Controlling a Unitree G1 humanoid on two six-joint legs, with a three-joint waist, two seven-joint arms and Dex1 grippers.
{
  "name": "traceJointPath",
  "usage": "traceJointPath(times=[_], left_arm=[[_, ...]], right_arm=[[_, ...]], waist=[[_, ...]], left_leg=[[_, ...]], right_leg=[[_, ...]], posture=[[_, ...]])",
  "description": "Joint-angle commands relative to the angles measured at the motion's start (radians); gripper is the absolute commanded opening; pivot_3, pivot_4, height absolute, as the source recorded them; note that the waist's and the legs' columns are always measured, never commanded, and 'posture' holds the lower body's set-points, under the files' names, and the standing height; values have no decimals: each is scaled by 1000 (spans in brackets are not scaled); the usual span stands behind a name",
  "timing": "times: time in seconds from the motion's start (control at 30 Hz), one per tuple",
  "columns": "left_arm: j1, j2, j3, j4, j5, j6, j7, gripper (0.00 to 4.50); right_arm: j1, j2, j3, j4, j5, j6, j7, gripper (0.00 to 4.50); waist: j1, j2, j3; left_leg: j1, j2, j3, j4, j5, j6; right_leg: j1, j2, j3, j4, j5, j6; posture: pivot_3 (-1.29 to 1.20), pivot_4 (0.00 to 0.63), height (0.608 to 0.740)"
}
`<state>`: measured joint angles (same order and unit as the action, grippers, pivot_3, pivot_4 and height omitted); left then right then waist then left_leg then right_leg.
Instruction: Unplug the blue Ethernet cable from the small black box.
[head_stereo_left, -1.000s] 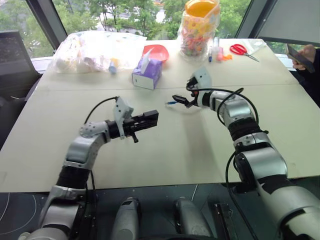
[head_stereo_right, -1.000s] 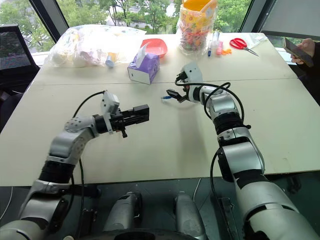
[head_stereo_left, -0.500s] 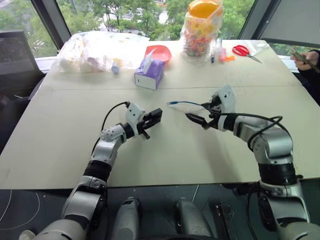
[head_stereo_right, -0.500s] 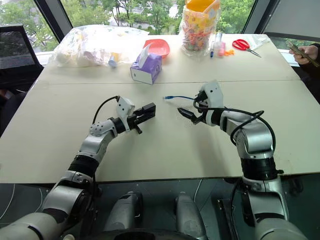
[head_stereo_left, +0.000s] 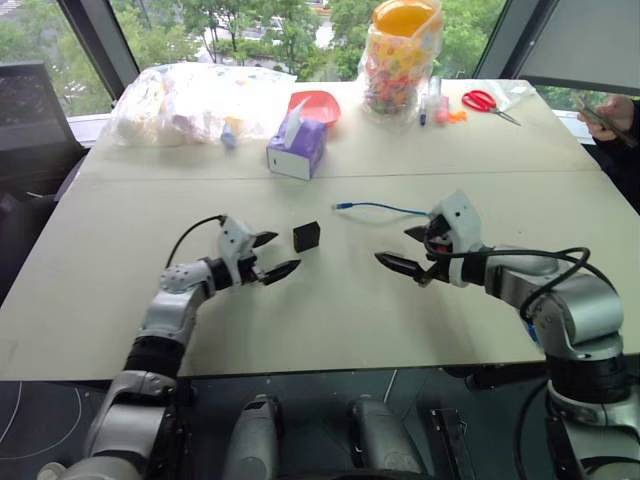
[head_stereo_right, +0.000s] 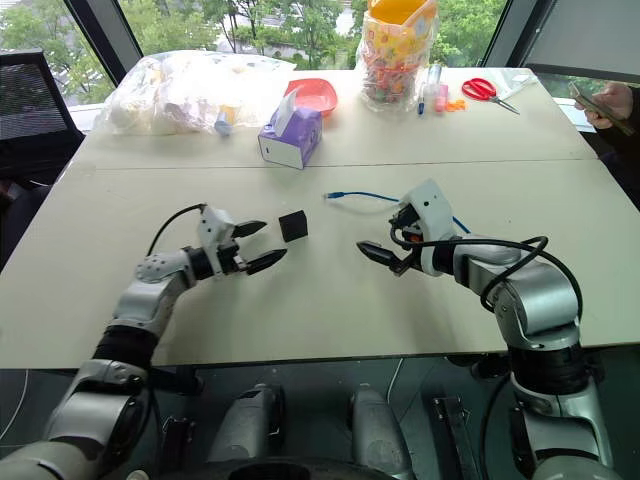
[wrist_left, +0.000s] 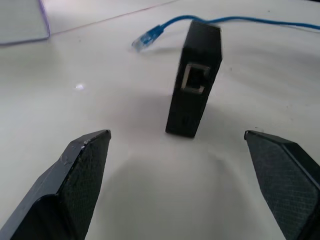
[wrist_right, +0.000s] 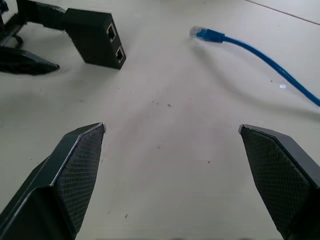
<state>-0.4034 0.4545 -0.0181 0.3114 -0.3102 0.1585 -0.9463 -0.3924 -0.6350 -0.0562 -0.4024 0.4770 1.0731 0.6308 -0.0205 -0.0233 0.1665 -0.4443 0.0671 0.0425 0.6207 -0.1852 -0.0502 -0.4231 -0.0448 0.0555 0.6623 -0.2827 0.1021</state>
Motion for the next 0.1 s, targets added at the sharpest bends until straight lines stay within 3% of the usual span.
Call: traceJointPath(times=[0.03, 0.1], left_arm=[[30, 73, 46, -205, -96, 153, -37, 4484], [50, 108, 65, -288, -143, 242, -38, 4484]], right_arm=[[11, -49, -23, -61, 38, -12, 44, 4500], [24, -77, -24, -67, 47, -23, 68, 4500]], waist=[[4, 0, 0], [6, 0, 0]], left_leg=[[0, 0, 0, 0, 0, 0], [0, 0, 0, 1, 0, 0]], right_leg=[[0, 0, 0, 0, 0, 0], [1, -1, 0, 0, 0, -1]], posture=[[0, 150, 735], [0, 150, 735]])
